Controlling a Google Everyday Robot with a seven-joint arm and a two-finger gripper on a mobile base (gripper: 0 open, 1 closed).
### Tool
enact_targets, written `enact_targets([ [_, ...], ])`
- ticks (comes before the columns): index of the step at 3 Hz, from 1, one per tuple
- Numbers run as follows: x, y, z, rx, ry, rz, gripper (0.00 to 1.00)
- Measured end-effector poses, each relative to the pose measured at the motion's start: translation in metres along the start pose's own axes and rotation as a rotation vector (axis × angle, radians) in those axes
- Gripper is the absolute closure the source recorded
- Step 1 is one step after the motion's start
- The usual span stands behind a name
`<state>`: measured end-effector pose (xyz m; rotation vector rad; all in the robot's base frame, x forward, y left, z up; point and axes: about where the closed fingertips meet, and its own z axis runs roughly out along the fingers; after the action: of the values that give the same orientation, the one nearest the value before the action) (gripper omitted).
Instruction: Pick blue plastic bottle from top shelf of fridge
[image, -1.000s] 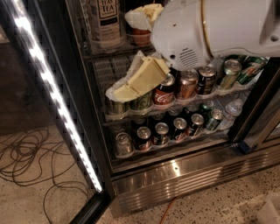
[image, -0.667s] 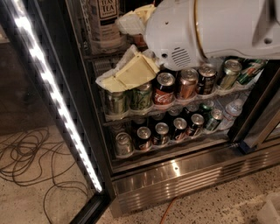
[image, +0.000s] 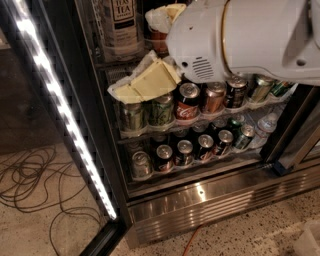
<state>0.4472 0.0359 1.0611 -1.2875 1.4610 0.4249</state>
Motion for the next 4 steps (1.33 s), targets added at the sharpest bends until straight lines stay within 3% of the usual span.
enact_targets([
  [1,0.008,-0.012,0.002,0.043,-0.012,0.026,0.19],
  [4,0.012,-0.040,0.015,0.073,-0.064,0.026,0.23],
])
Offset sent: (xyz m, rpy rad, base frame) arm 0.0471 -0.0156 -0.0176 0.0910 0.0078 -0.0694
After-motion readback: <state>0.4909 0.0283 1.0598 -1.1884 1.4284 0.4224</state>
